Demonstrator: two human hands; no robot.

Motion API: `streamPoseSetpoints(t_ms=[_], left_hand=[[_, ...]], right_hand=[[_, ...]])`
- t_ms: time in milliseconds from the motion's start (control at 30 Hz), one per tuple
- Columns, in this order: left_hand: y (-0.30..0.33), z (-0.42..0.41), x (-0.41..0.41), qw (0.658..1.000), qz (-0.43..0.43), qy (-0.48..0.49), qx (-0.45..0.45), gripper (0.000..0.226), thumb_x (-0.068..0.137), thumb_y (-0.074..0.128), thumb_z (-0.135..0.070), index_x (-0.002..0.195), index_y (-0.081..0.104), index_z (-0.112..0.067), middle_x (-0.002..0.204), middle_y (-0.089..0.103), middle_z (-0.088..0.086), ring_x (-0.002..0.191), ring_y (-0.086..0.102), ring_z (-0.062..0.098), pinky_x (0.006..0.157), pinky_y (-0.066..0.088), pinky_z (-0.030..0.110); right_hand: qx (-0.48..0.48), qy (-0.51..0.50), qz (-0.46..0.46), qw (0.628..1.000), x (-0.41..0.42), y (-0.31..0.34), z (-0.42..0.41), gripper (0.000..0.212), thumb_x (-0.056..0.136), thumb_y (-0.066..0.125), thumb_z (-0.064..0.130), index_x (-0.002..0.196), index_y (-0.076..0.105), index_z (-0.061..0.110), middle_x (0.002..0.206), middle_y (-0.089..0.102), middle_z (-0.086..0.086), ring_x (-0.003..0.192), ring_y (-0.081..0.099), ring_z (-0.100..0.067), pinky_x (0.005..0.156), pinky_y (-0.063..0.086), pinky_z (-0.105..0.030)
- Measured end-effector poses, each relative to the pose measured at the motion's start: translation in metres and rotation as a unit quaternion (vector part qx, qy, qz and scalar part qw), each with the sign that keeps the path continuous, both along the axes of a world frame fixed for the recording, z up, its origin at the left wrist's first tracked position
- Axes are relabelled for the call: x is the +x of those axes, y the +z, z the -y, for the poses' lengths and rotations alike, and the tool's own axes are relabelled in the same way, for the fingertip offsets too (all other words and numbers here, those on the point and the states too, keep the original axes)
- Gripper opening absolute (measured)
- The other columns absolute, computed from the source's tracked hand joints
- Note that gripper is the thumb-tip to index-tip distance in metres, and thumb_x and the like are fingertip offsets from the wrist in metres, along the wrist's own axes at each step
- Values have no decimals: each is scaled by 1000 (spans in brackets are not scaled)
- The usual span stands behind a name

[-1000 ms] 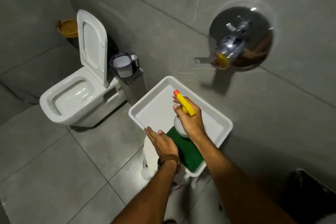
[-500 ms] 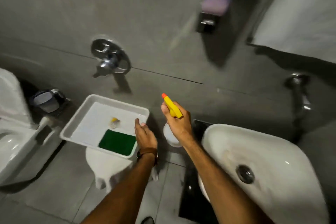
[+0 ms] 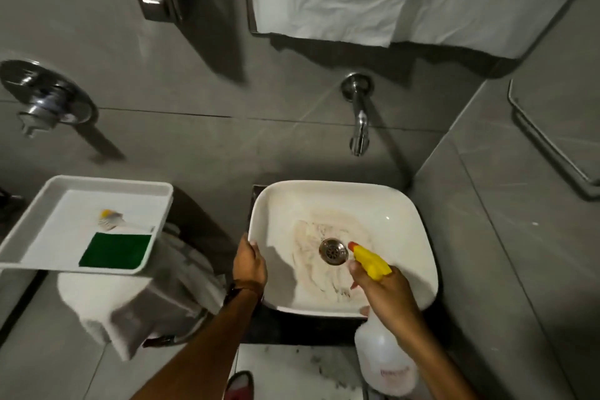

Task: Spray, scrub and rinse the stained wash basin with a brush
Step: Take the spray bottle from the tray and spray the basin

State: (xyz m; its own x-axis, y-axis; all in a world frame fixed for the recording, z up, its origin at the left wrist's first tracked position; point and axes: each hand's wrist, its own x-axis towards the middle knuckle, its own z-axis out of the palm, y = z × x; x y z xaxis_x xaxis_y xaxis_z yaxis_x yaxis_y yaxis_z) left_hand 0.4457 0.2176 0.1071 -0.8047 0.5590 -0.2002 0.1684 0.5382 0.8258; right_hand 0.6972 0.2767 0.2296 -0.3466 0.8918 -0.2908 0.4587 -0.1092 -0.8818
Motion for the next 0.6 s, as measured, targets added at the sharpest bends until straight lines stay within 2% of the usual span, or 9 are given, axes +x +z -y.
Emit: streamPoseSetpoints(t_ms=[100,167,300,433,500,600], left_hand=[[-4,-2,2,1000,-11,15,-13,39,106,30,-31,128,52,-8,117,64,20,103,61,39,88,50,43],[-5,-2,2,1000,-16,19,-12,40,106,29,-33,132,51,-12,119,64,17,104,61,38,89,50,42],[-8,-1,4,999,-25,22,-4,40,105,29,-37,132,50,-16,119,65,14,101,62,34,87,51,40],[-11,-3,3,999,-29,26,-17,40,105,29,-36,134,50,-18,119,65,13,102,63,34,89,52,43],[-11,-3,3,999,-25,30,-18,41,105,29,-37,135,49,-19,120,64,12,102,62,33,90,53,44],[-12,-3,2,999,-37,28,-13,40,105,28,-37,133,50,-20,117,65,12,100,63,34,88,54,46]], right_hand=[[-73,-5,-11,997,21,-17,-4,29,94,65,41,114,66,62,82,74,10,90,70,-19,60,64,-38],[-89,-14,-8,996,24,-25,-10,29,95,64,42,113,64,64,78,73,7,87,70,-19,59,64,-39],[-97,-52,5,994,22,-38,-18,24,88,65,56,111,66,61,63,61,3,64,58,-16,57,64,-48],[-124,-58,9,991,18,-44,-20,34,76,68,66,109,67,57,62,65,-1,60,60,-17,49,61,-41],[-122,-43,14,991,14,-47,-21,34,78,67,65,109,69,52,61,68,0,57,62,-14,51,62,-44],[-80,-37,46,995,4,-50,-21,30,85,70,53,112,73,40,58,64,15,54,60,-7,53,62,-39]])
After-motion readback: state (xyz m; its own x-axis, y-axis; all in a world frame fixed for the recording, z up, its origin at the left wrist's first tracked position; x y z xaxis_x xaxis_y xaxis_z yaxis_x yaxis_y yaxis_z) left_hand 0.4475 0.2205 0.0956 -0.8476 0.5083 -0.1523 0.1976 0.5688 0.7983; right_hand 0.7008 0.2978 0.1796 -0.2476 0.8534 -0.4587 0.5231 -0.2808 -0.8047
